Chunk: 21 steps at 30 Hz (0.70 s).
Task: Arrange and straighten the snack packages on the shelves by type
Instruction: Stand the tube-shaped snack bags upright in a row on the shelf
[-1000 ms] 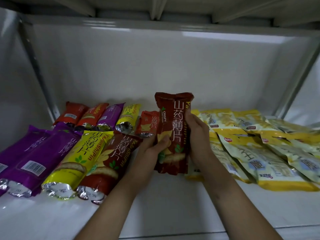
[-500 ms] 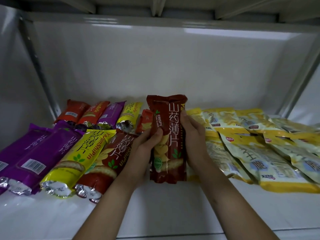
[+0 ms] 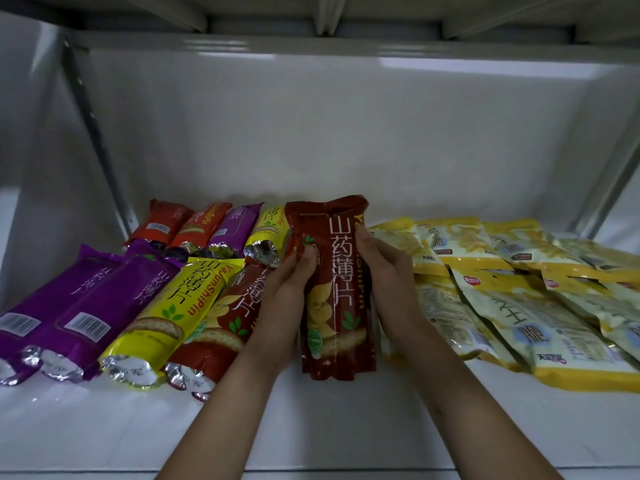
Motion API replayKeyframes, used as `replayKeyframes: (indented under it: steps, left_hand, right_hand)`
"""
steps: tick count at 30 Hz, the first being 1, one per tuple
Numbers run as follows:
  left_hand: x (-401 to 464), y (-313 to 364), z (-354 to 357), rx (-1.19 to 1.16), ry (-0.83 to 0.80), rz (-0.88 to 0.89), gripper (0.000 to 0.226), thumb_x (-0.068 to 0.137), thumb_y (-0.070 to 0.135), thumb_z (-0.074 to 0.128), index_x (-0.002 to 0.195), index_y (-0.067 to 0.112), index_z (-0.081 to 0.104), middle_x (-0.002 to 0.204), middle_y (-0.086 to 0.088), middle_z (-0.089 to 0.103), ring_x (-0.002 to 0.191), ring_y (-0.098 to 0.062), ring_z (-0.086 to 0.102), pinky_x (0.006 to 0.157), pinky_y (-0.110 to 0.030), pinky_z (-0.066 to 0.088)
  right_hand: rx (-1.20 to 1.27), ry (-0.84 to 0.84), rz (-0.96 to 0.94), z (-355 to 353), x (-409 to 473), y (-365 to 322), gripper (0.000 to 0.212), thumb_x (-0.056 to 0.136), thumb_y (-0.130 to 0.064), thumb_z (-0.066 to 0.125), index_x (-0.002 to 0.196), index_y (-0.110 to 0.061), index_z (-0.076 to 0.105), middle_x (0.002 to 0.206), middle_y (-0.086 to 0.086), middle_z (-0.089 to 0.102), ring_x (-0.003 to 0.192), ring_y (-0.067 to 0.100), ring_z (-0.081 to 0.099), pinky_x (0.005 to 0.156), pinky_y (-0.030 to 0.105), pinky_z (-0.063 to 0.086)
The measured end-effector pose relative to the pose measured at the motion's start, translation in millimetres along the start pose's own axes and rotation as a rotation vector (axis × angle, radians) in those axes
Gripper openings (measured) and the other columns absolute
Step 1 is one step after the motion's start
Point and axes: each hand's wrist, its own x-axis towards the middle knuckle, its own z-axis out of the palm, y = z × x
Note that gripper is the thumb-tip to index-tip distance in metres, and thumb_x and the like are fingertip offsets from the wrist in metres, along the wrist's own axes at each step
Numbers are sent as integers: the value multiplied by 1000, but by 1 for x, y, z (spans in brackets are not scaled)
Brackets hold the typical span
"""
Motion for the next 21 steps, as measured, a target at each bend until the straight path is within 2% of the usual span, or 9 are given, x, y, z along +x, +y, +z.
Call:
replayKeyframes:
  steps: [4, 7, 9, 11, 13, 14, 16, 18, 21]
  left_hand:
    - [-1, 0, 3, -55, 0, -58, 38, 103, 43, 57, 125, 17, 74, 123, -13, 75, 115, -34, 72, 110, -57, 50]
    - [-2, 1, 5, -48, 22, -44, 46, 103, 50, 54, 128, 16, 71, 124, -13, 75, 115, -34, 72, 109, -56, 51]
    - [-1, 2, 2, -24, 61, -18, 43, 104, 47, 54, 124, 14, 73, 118, -14, 77, 111, -35, 74, 106, -58, 53]
    - [0, 4, -1, -22, 82, -14, 40, 104, 45, 55, 120, 14, 76, 115, -14, 78, 107, -36, 75, 104, -59, 54]
    - [0, 5, -1, -20, 97, -17, 40, 104, 45, 55, 117, 14, 77, 114, -14, 78, 105, -35, 76, 104, -60, 54]
    - [0, 5, -1, -20, 110, -13, 39, 104, 45, 55, 117, 15, 77, 113, -13, 78, 104, -34, 76, 103, -59, 54]
    - [0, 5, 0, -25, 135, 3, 38, 105, 44, 55, 118, 16, 77, 114, -12, 79, 104, -33, 76, 103, -59, 54]
    - [1, 5, -1, -17, 171, 26, 38, 105, 44, 54, 116, 16, 77, 111, -11, 79, 103, -33, 77, 102, -59, 55]
    - [0, 6, 0, 26, 227, 71, 38, 106, 45, 53, 108, 17, 78, 105, -9, 81, 98, -31, 78, 98, -58, 58]
  right_hand:
    - [-101, 29, -44, -4, 3, 0, 30, 100, -31, 67, 94, -5, 81, 91, 10, 81, 86, 29, 78, 83, 44, 63]
    - [-231, -3, -75, -4, 2, 2, 42, 99, -36, 67, 89, 4, 78, 85, 15, 79, 81, 36, 77, 80, 54, 62]
    - [-277, -41, -110, -1, 0, 4, 55, 99, -45, 65, 89, 8, 75, 84, 17, 78, 80, 37, 75, 82, 56, 61]
    - [-293, -58, -134, 0, -2, 3, 59, 96, -53, 62, 86, 3, 75, 83, 12, 78, 80, 31, 76, 80, 51, 62]
    - [-297, -71, -139, -4, -2, 1, 51, 94, -55, 59, 82, -8, 75, 80, 3, 77, 76, 23, 75, 71, 40, 61]
    - [-316, -107, -112, -7, -2, -1, 50, 95, -57, 58, 83, -11, 74, 81, 2, 77, 76, 22, 75, 70, 40, 60]
    - [-372, -246, -4, -12, -1, -3, 55, 95, -63, 54, 91, -12, 76, 91, 4, 80, 85, 26, 77, 79, 46, 62]
    - [-410, -374, 83, -15, -3, -6, 55, 94, -66, 53, 96, -19, 79, 98, 0, 81, 91, 24, 78, 86, 44, 60]
    - [-424, -459, 153, -19, -4, -13, 53, 89, -68, 61, 102, -20, 80, 100, 0, 82, 91, 22, 79, 81, 43, 63]
